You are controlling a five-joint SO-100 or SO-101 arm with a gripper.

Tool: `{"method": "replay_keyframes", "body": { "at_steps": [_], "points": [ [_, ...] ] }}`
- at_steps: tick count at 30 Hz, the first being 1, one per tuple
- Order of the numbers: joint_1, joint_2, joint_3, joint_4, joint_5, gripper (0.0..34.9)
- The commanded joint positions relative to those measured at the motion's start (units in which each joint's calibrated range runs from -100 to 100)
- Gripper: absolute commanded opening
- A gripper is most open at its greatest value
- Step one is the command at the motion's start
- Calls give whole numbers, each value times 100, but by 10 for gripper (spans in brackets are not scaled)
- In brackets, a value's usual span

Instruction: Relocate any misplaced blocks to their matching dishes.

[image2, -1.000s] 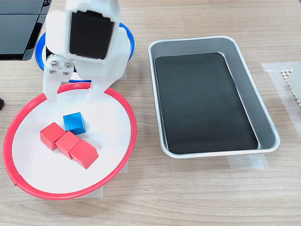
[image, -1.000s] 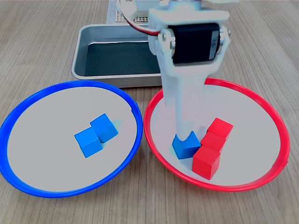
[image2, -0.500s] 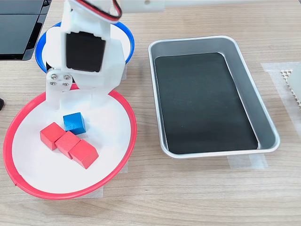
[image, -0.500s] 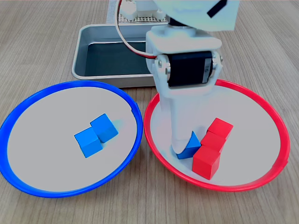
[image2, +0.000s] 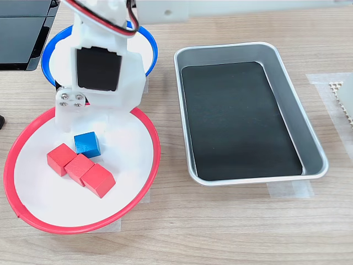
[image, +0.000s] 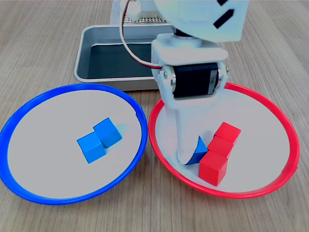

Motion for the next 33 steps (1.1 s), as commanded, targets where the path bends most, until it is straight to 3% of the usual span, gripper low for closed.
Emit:
{"method": "replay_keyframes", "body": {
  "at_steps": [1,33],
  "points": [
    [63,15,-346,-10,-24,159],
    [-285,185,-501,122,44,153]
  ]
}}
